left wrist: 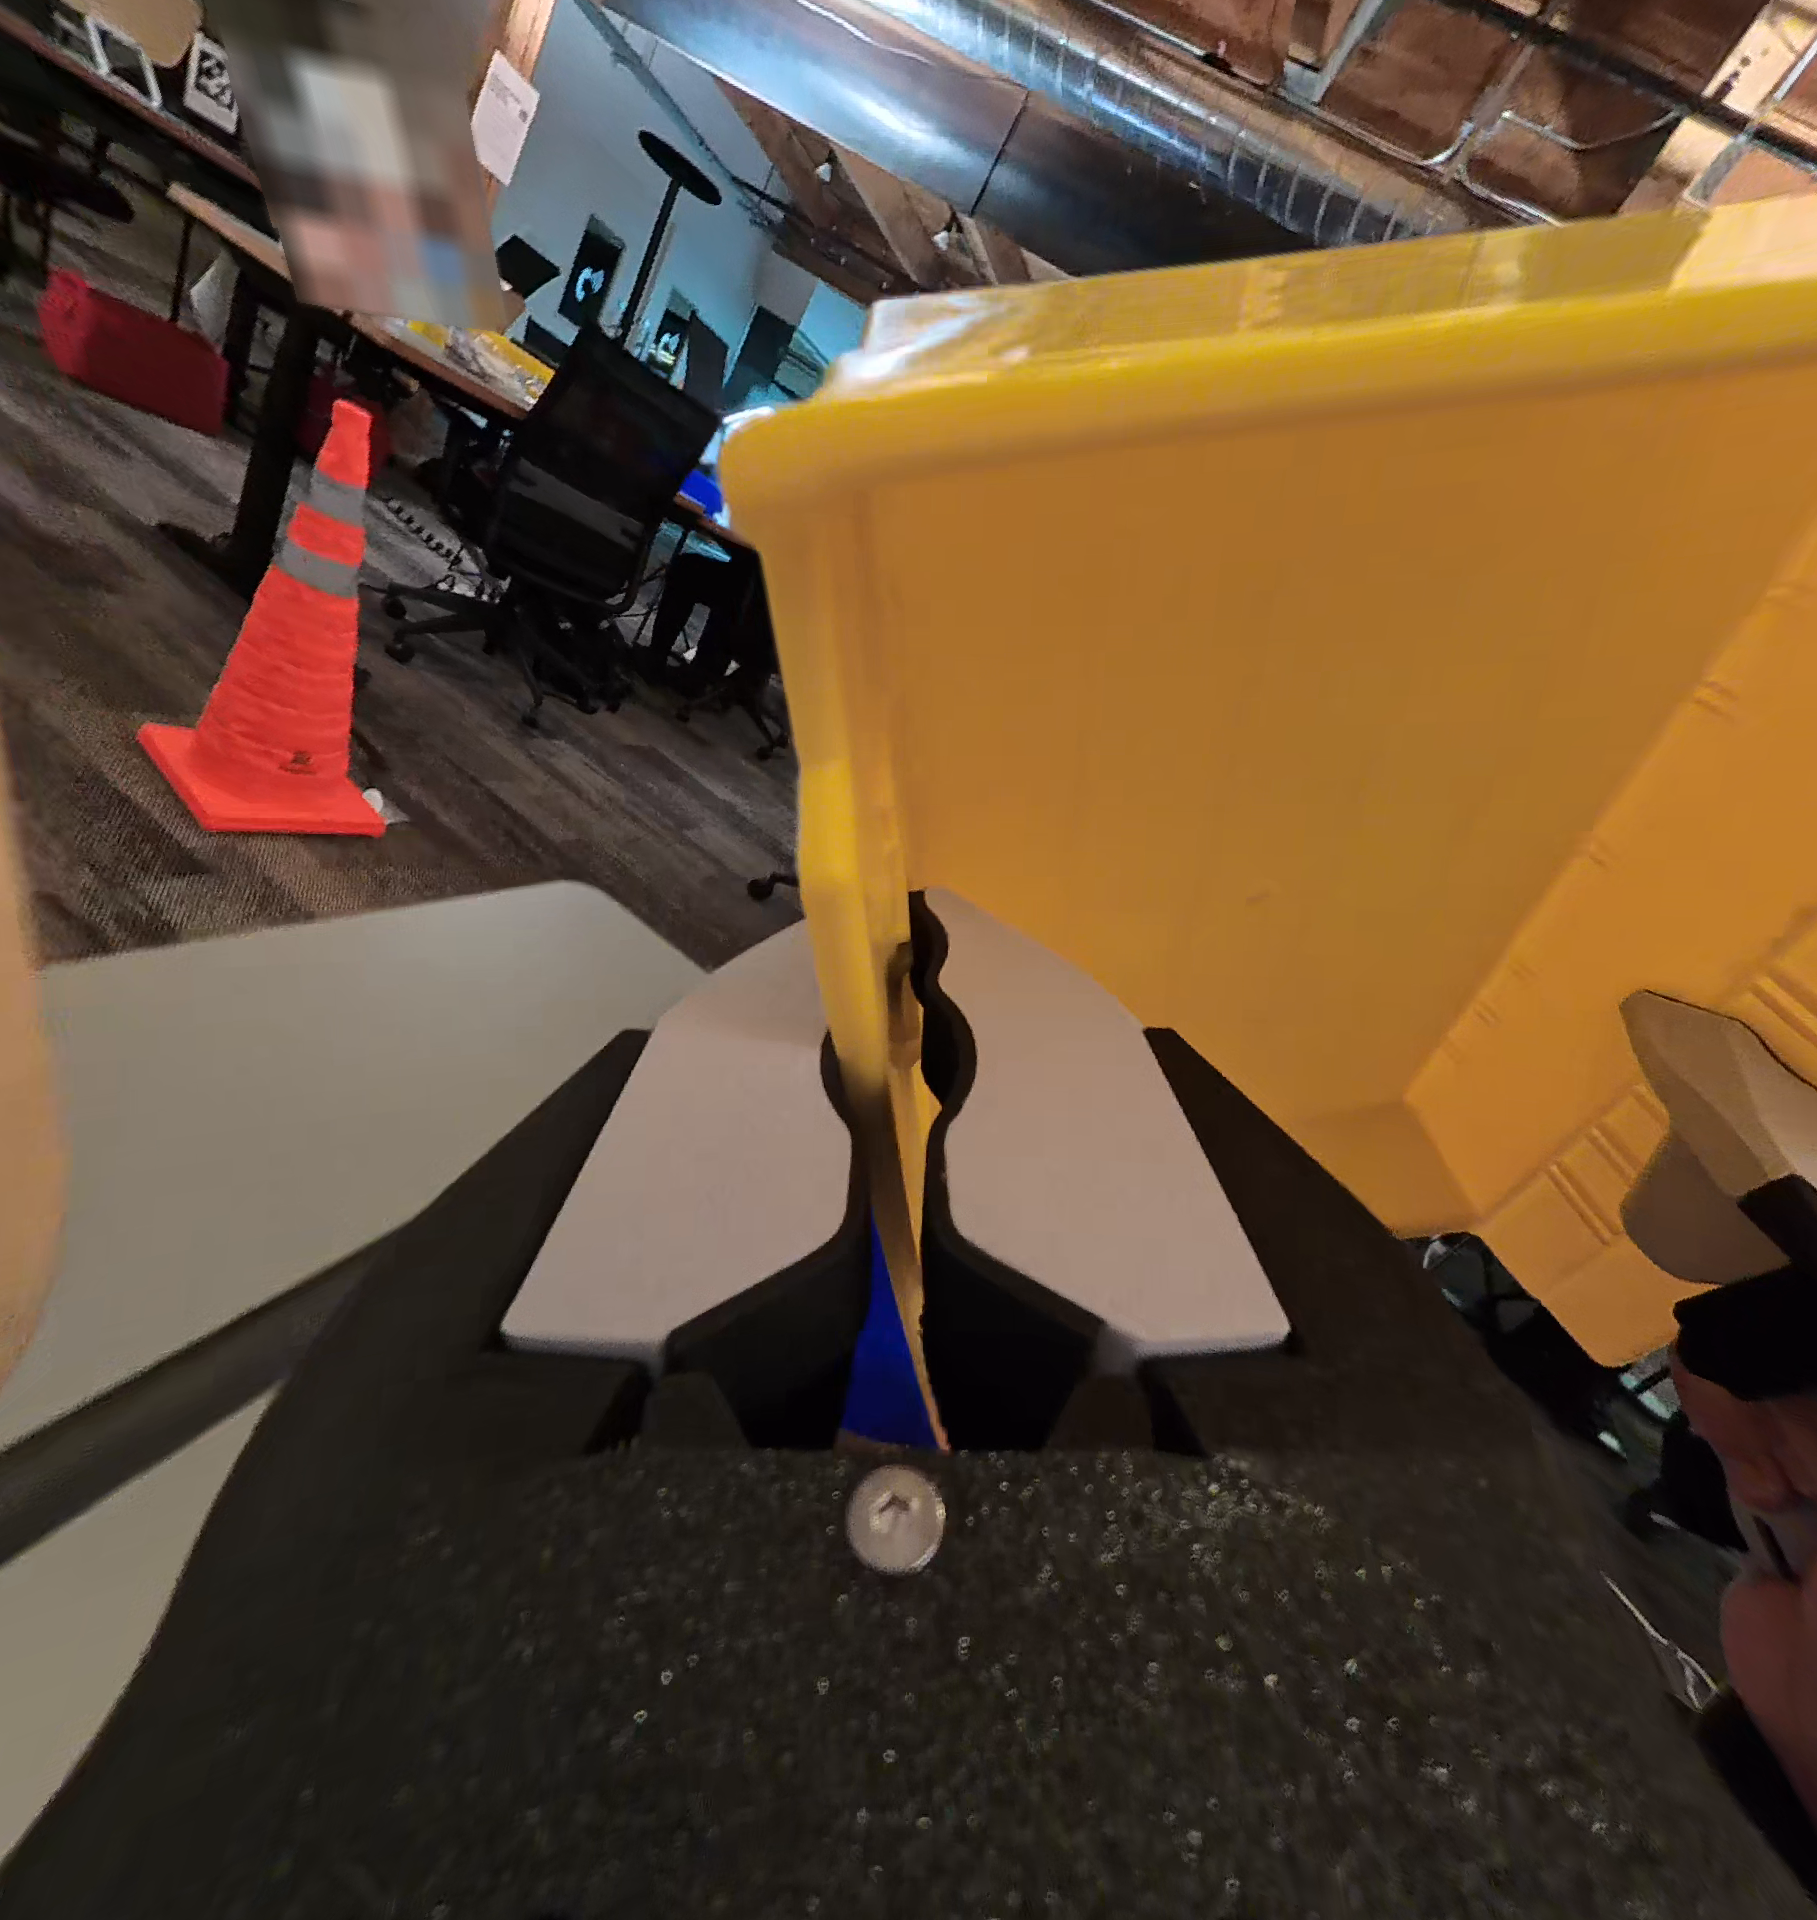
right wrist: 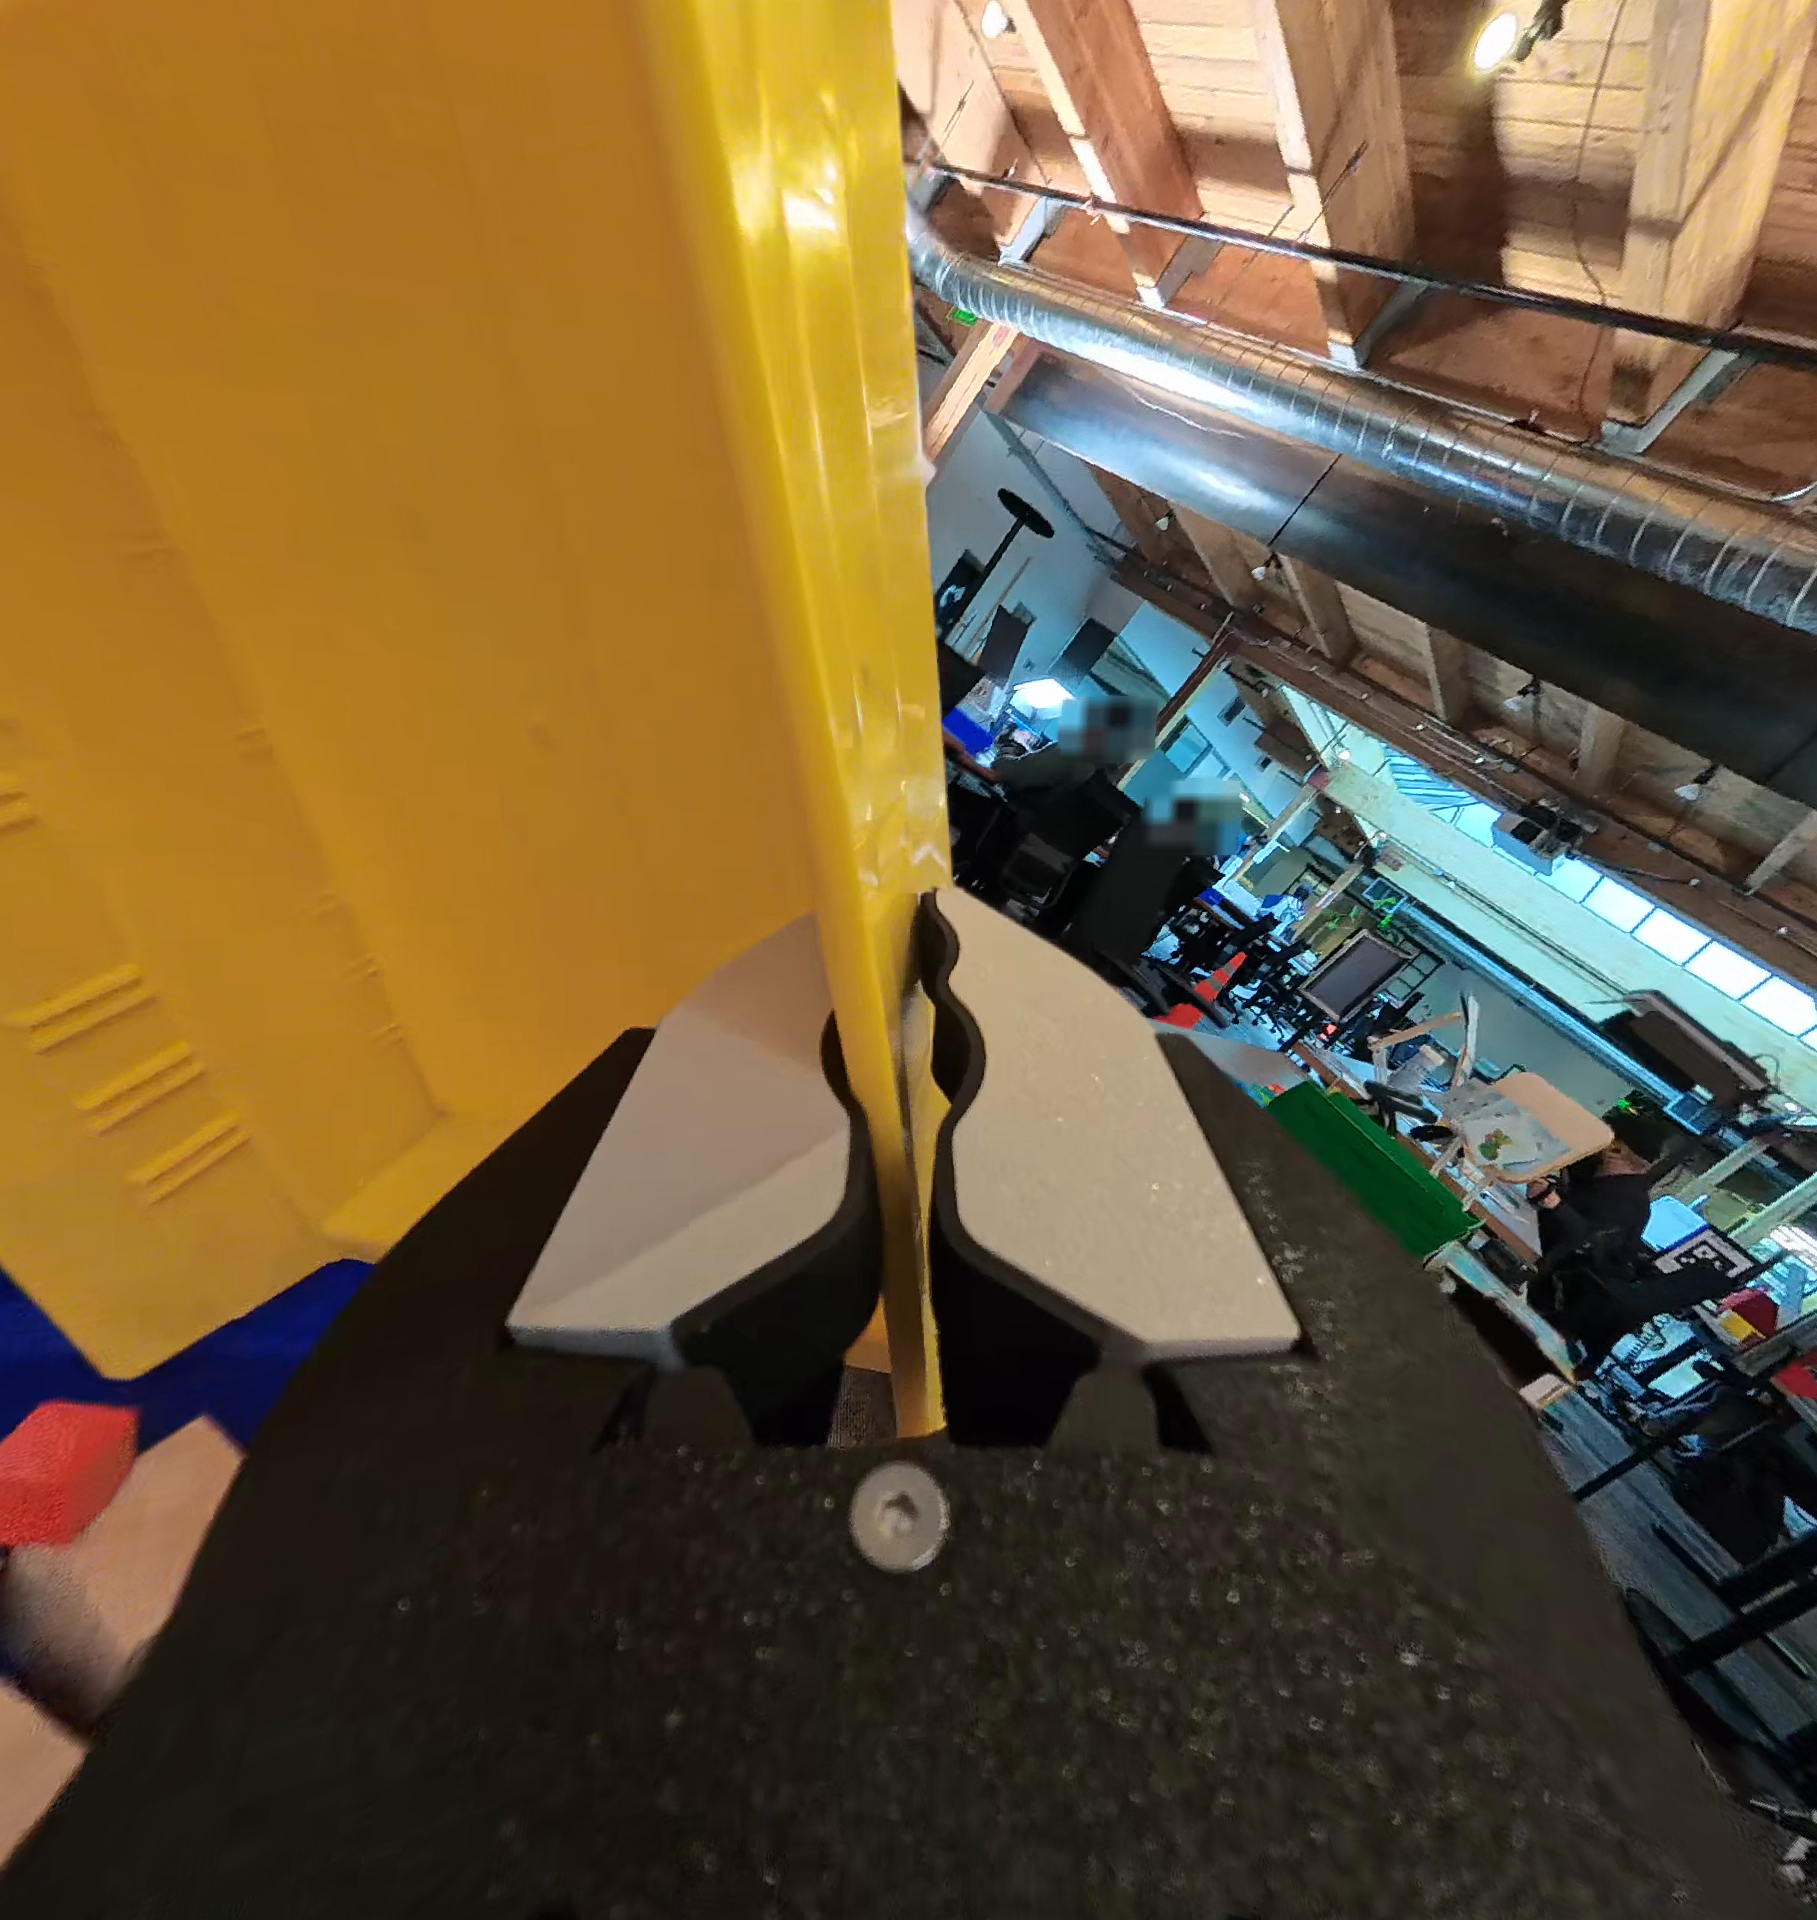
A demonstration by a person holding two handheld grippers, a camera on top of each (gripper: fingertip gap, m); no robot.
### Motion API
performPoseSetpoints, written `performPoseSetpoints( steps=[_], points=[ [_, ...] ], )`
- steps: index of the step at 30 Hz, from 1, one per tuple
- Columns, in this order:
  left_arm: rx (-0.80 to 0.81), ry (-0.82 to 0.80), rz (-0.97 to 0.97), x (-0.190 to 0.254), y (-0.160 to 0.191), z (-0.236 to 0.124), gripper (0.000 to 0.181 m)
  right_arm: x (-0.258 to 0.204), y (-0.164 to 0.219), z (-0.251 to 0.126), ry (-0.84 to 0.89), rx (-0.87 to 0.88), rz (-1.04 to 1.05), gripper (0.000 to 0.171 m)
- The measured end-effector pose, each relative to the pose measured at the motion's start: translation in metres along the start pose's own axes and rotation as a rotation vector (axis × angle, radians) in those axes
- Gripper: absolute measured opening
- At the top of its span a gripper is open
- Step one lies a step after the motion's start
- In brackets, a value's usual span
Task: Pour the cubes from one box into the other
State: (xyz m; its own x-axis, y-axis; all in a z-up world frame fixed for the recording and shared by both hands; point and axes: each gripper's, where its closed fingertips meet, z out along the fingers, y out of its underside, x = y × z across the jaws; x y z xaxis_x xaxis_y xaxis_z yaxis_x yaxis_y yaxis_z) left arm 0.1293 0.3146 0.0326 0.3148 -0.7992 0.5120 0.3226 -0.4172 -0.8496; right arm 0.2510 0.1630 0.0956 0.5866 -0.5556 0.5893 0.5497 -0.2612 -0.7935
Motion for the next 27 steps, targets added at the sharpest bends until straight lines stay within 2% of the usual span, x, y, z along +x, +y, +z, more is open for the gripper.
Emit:
performPoseSetpoints(
  steps=[5, 8, 11, 14, 17, 21, 23, 27],
  points=[
    [0.015, 0.008, 0.066, 0.042, -0.052, 0.028, 0.003, 0.052, -0.040, 0.024, 0.029, 0.004, 0.002, 0.004],
    [0.030, -0.006, 0.086, 0.061, -0.069, 0.032, 0.003, 0.071, -0.051, 0.024, 0.045, 0.017, 0.005, 0.004],
    [-0.001, -0.048, 0.090, 0.067, -0.073, 0.028, 0.003, 0.072, -0.048, 0.023, 0.010, -0.015, 0.001, 0.004],
    [-0.079, -0.173, 0.197, 0.074, -0.092, 0.004, 0.003, 0.068, -0.059, 0.018, -0.086, -0.067, 0.023, 0.004],
    [-0.235, -0.366, 0.319, 0.076, -0.127, -0.040, 0.004, 0.044, -0.081, 0.012, -0.290, -0.187, 0.127, 0.005],
    [-0.388, -0.559, 0.372, 0.059, -0.175, -0.120, 0.004, -0.016, -0.125, -0.018, -0.501, -0.244, 0.213, 0.005],
    [-0.492, -0.664, 0.341, 0.040, -0.186, -0.176, 0.004, -0.063, -0.142, -0.049, -0.618, -0.313, 0.233, 0.004],
    [-0.681, -0.917, 0.272, 0.000, -0.191, -0.313, 0.004, -0.168, -0.173, -0.138, -0.873, -0.449, 0.227, 0.005]
  ],
)
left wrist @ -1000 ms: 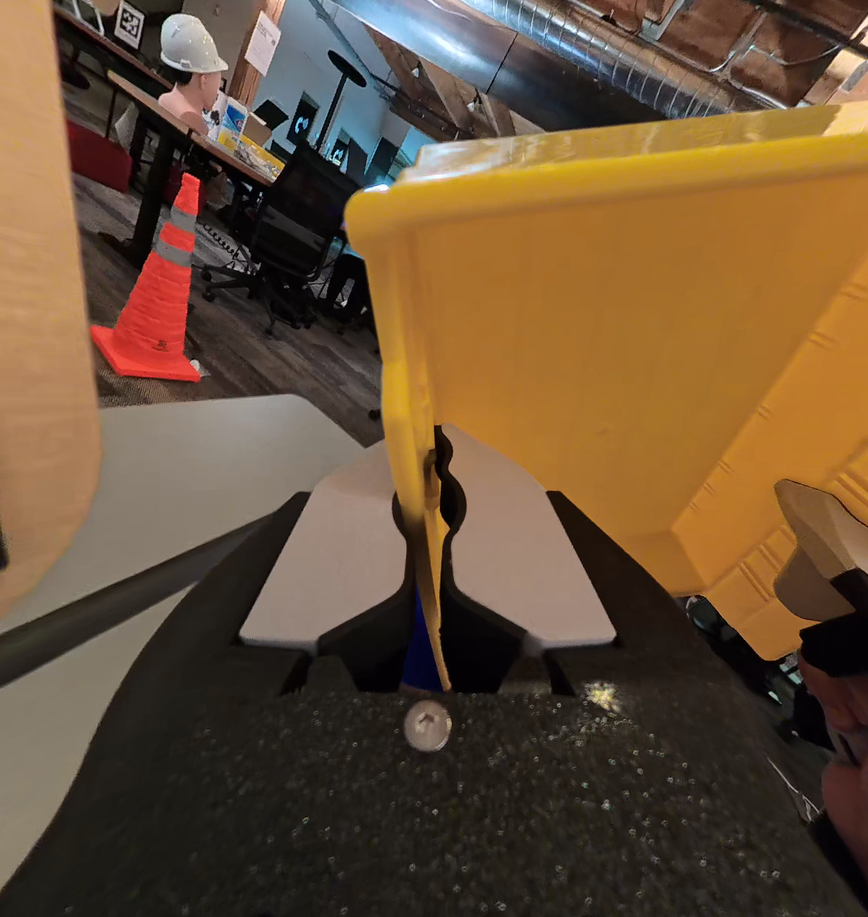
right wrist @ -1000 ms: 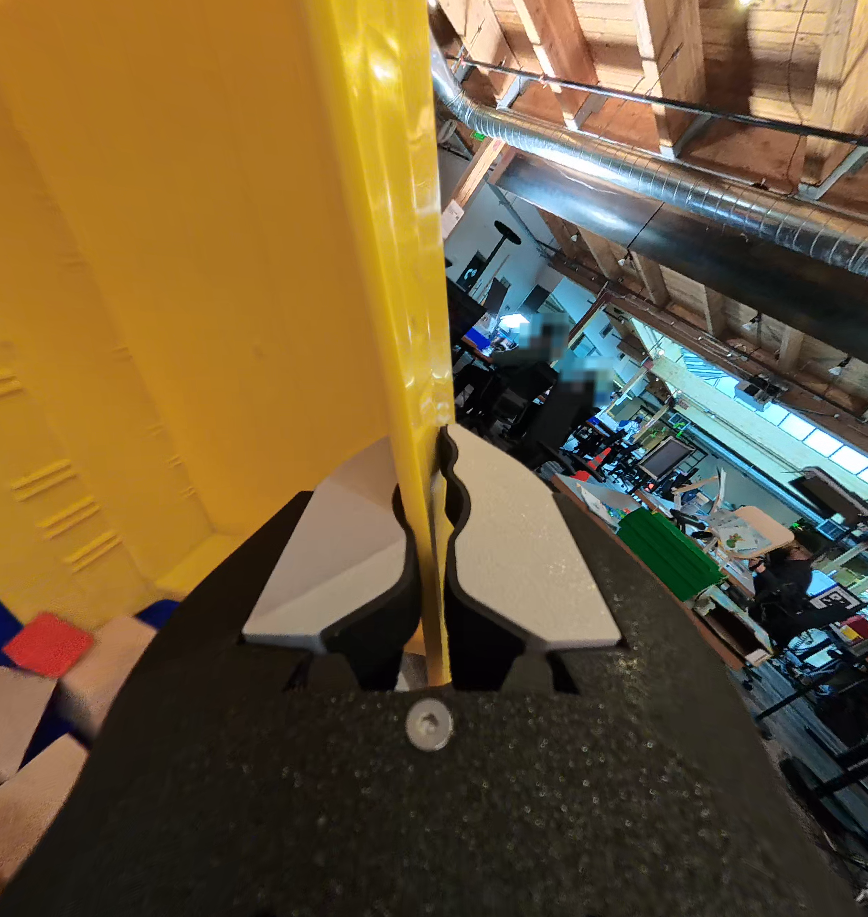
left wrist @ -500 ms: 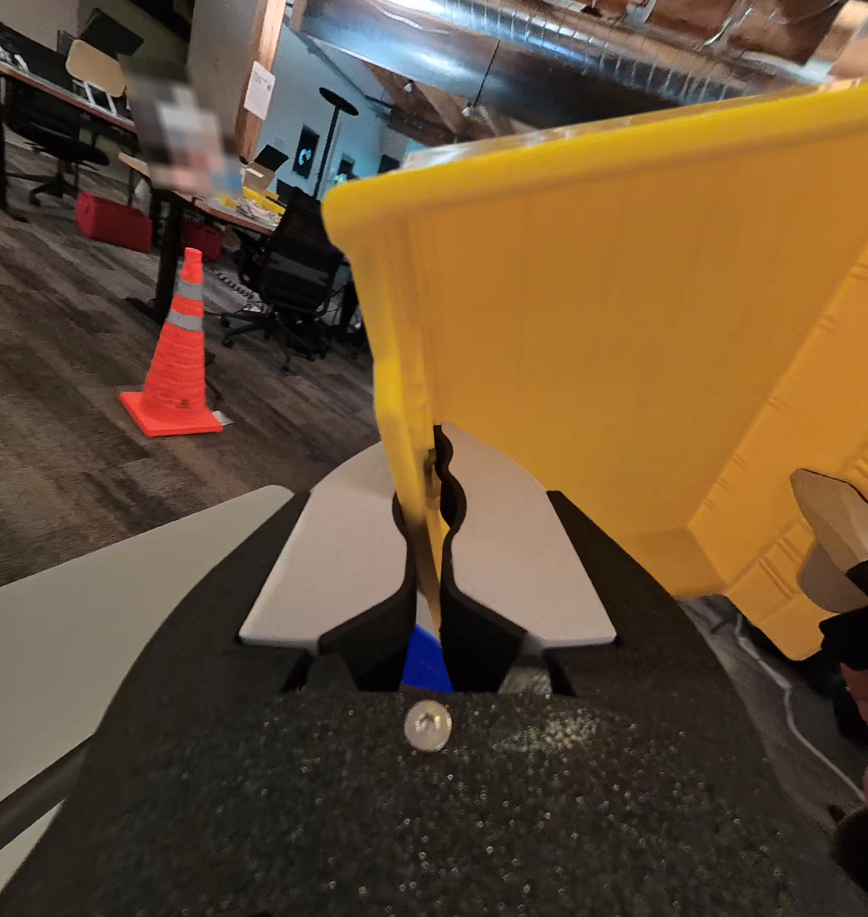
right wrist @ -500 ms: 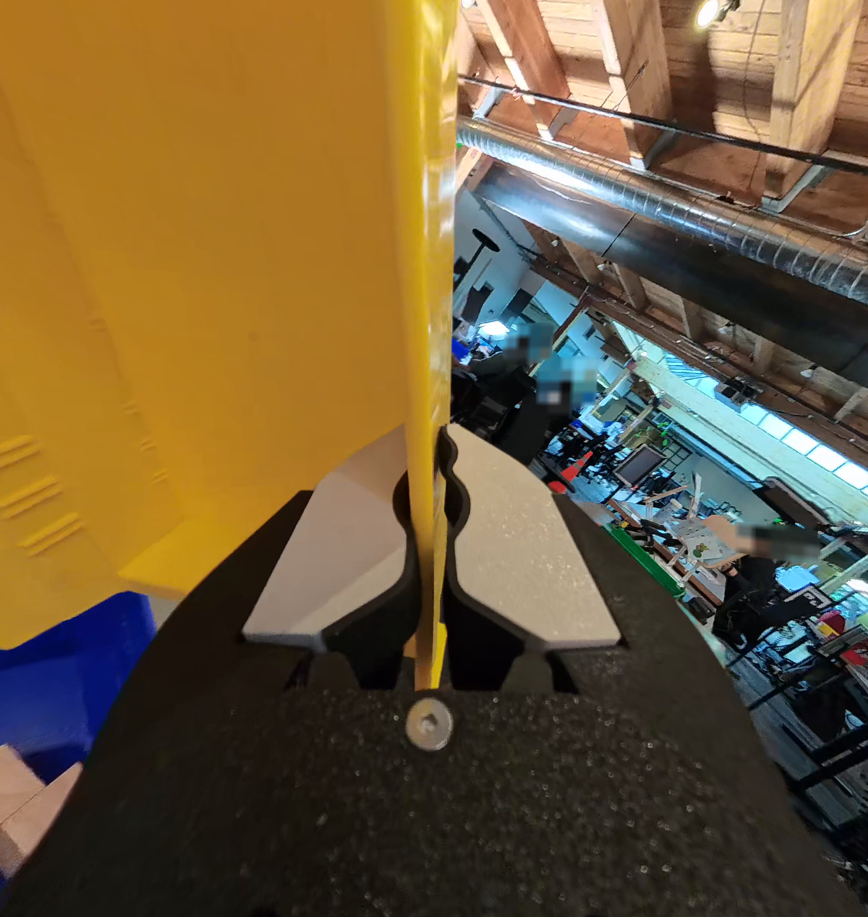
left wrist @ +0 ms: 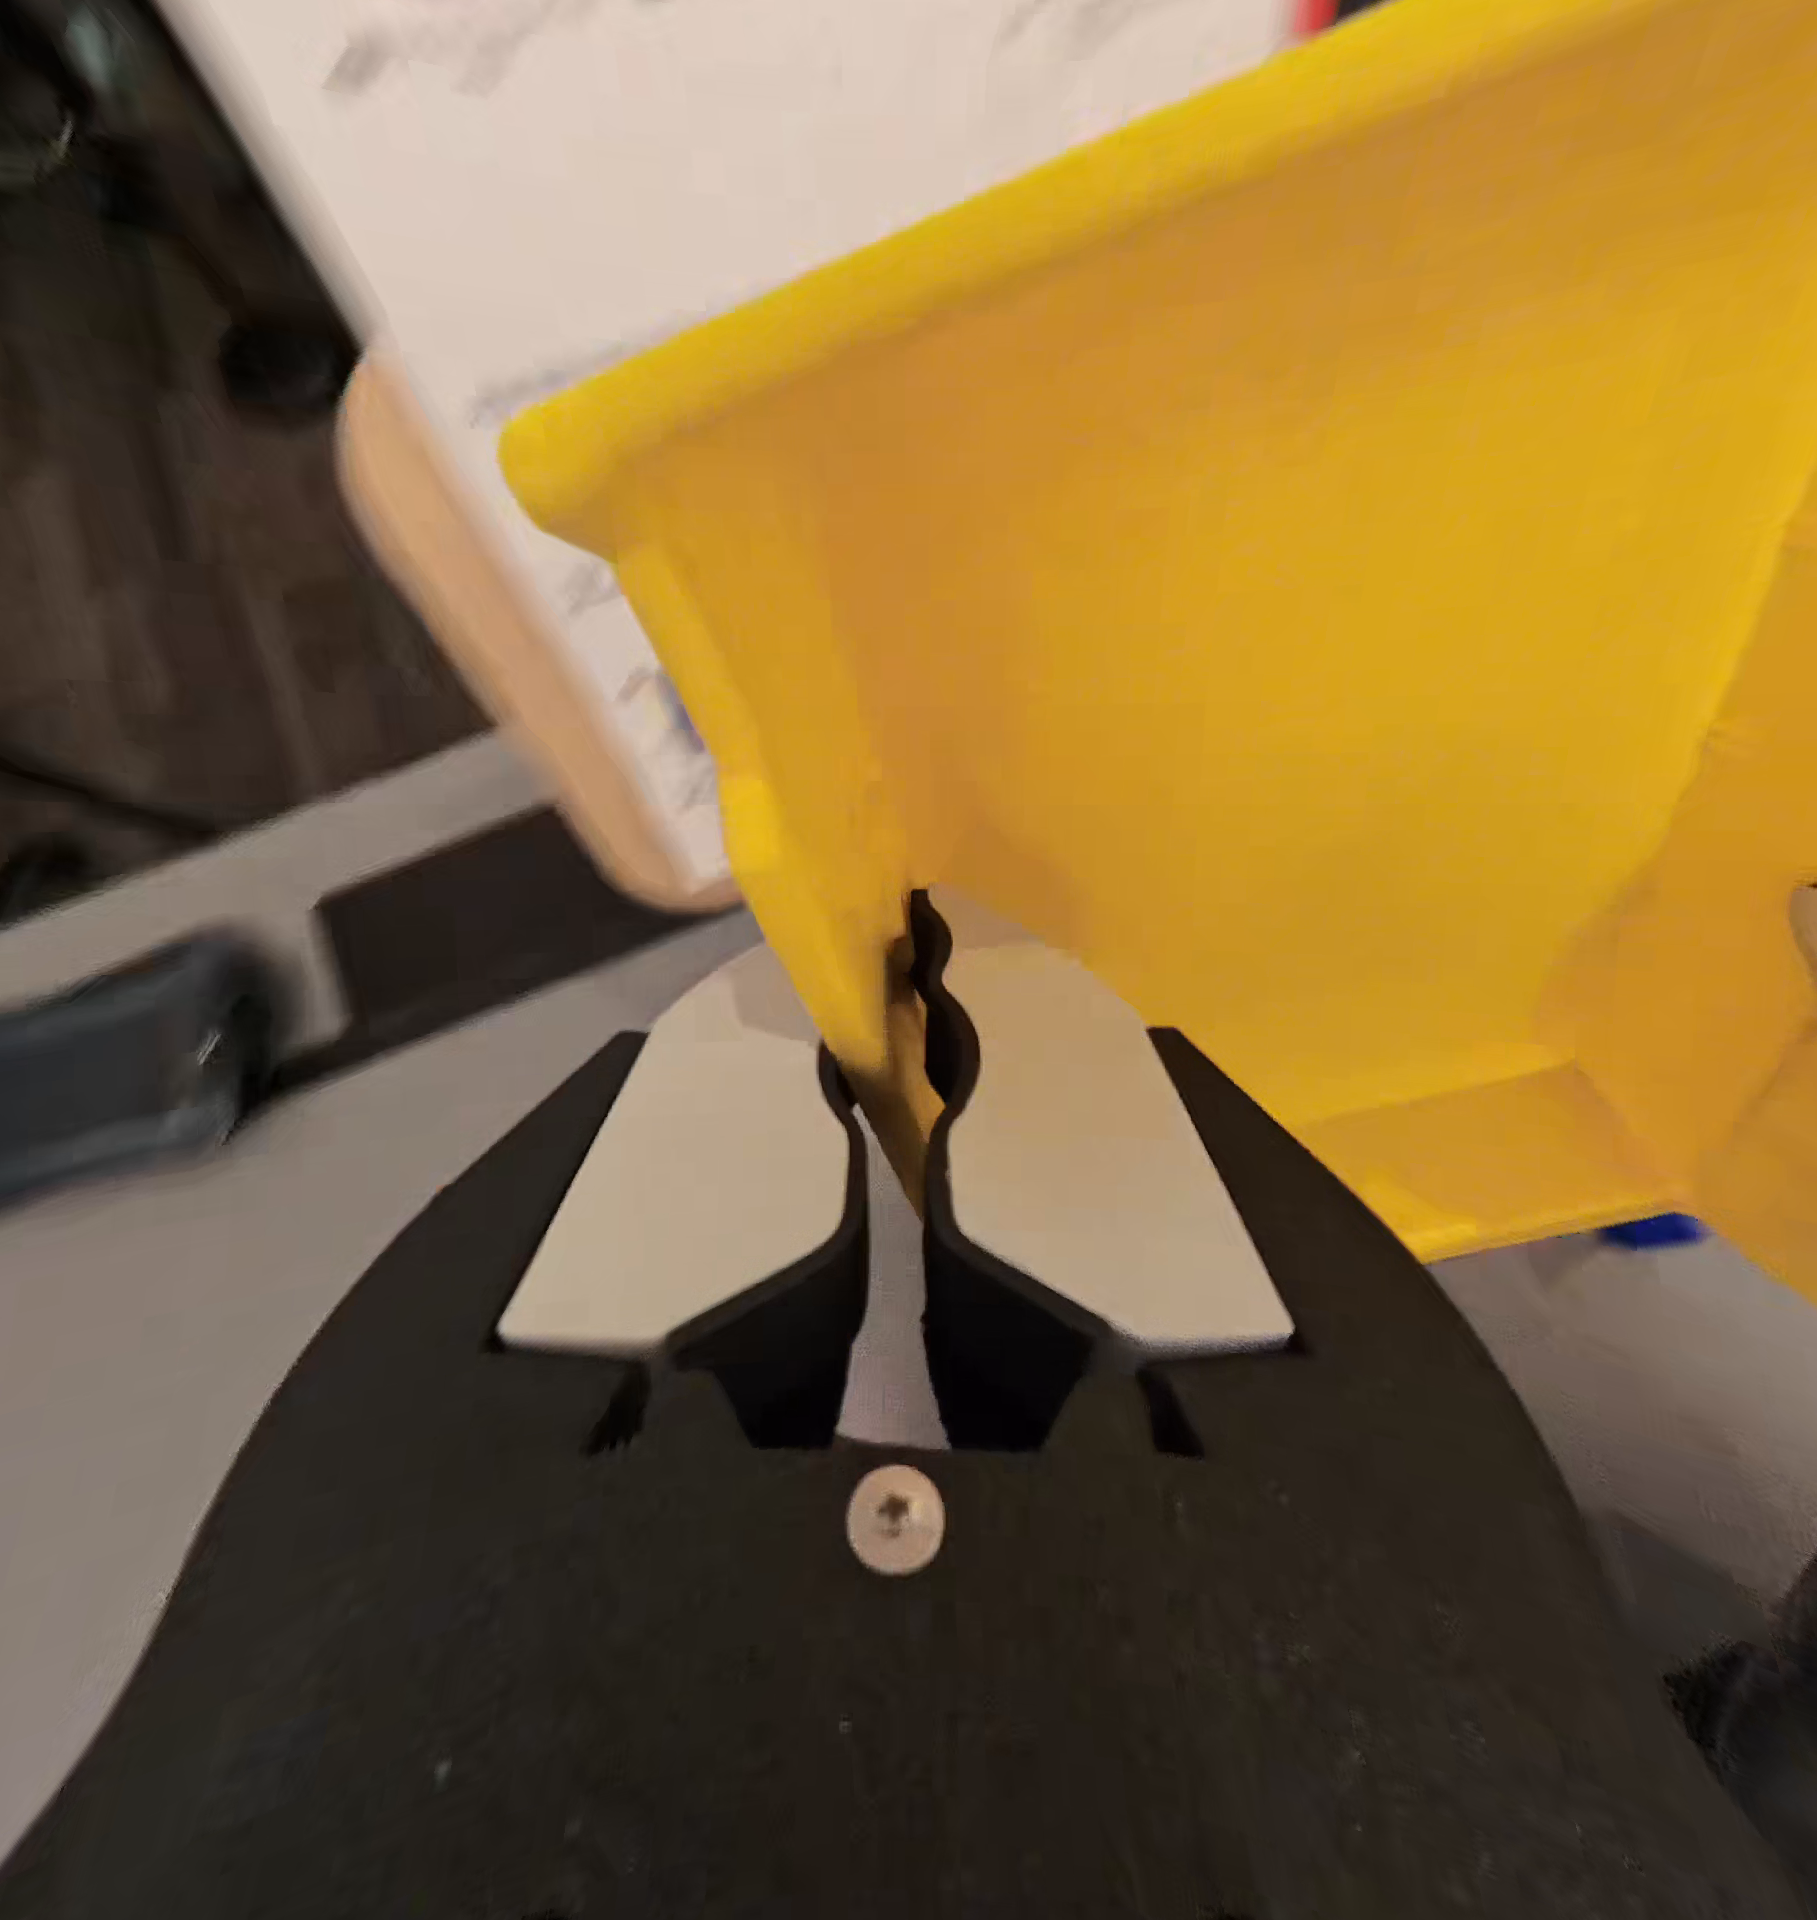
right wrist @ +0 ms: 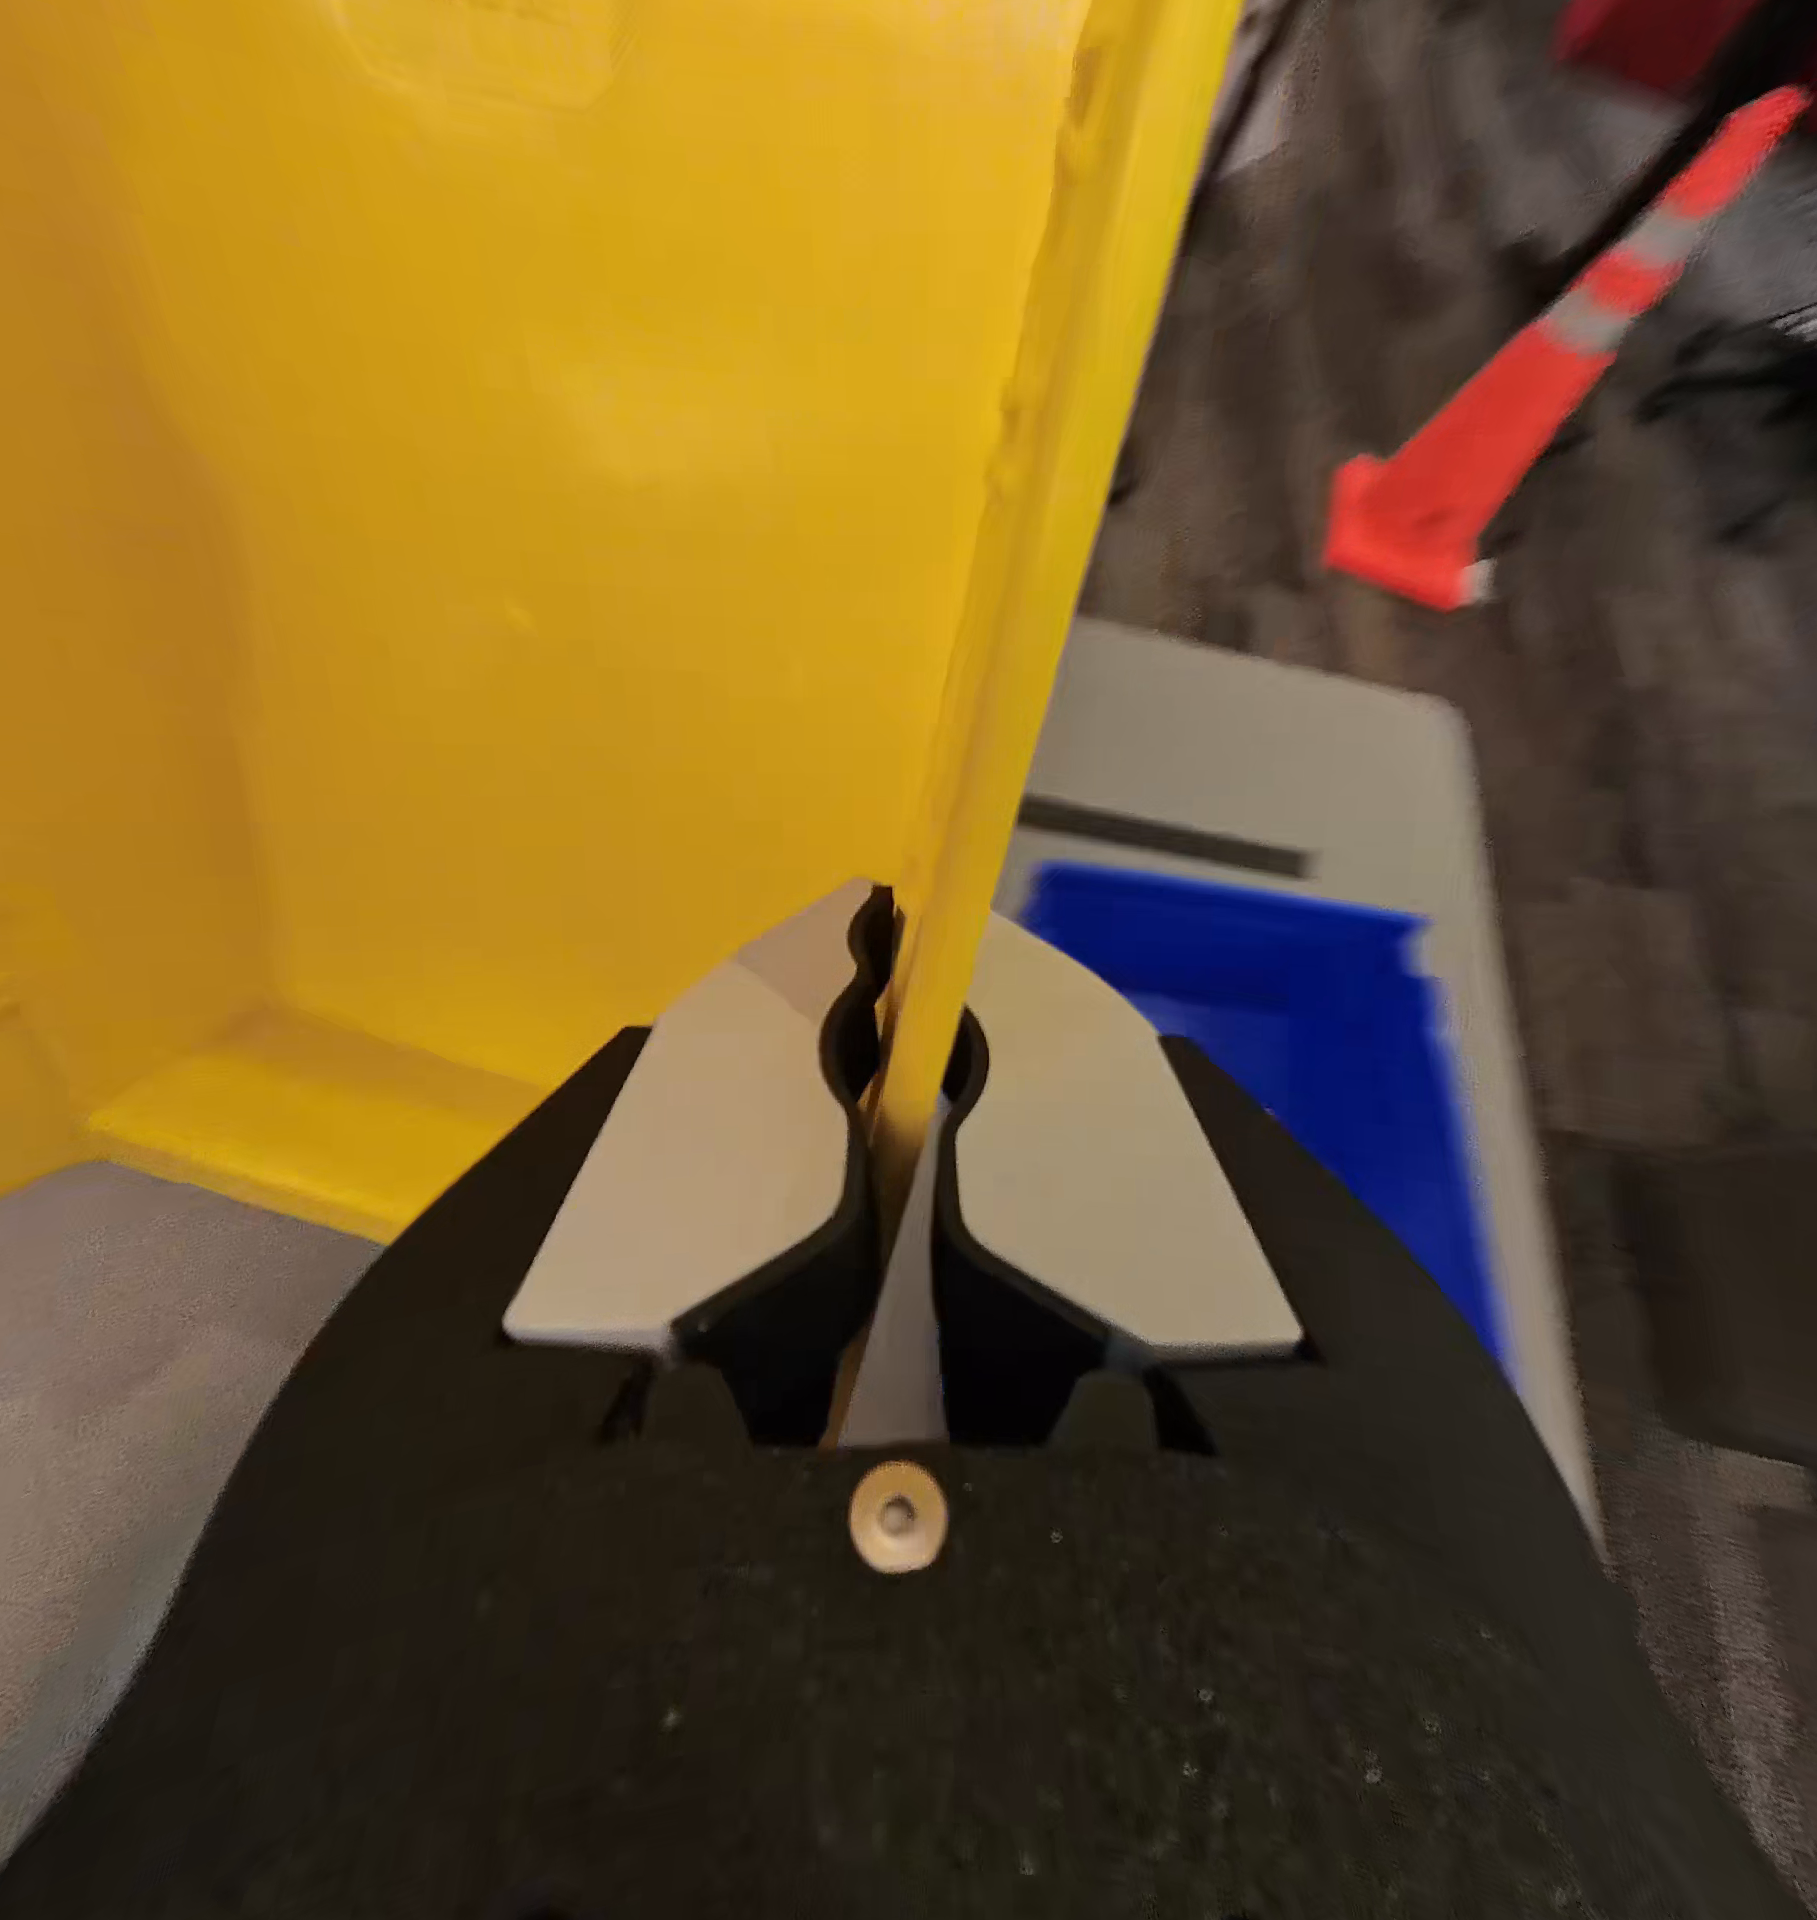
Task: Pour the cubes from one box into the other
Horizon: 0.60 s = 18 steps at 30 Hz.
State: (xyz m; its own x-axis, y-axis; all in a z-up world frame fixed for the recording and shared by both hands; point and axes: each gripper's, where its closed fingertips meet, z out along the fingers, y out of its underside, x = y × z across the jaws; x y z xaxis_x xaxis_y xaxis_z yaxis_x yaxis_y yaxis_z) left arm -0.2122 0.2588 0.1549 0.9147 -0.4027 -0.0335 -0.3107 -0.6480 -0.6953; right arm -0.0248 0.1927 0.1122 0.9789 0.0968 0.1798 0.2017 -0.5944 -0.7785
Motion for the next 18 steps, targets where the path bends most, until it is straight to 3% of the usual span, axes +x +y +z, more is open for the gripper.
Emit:
performPoseSetpoints(
  steps=[5, 9, 13, 18],
  points=[
    [-0.309, -0.167, -0.113, -0.126, 0.131, -0.026, 0.005, -0.172, 0.048, 0.028, -0.314, -0.215, -0.063, 0.005],
    [-0.432, -0.179, -0.199, -0.184, 0.207, -0.025, 0.004, -0.255, 0.081, 0.041, -0.394, -0.305, -0.107, 0.006],
    [-0.518, -0.166, -0.191, -0.209, 0.246, -0.005, 0.004, -0.295, 0.116, 0.054, -0.452, -0.431, -0.056, 0.006],
    [-0.607, -0.190, -0.131, -0.229, 0.263, 0.040, 0.004, -0.323, 0.150, 0.086, -0.433, -0.571, -0.013, 0.007]
  ],
)
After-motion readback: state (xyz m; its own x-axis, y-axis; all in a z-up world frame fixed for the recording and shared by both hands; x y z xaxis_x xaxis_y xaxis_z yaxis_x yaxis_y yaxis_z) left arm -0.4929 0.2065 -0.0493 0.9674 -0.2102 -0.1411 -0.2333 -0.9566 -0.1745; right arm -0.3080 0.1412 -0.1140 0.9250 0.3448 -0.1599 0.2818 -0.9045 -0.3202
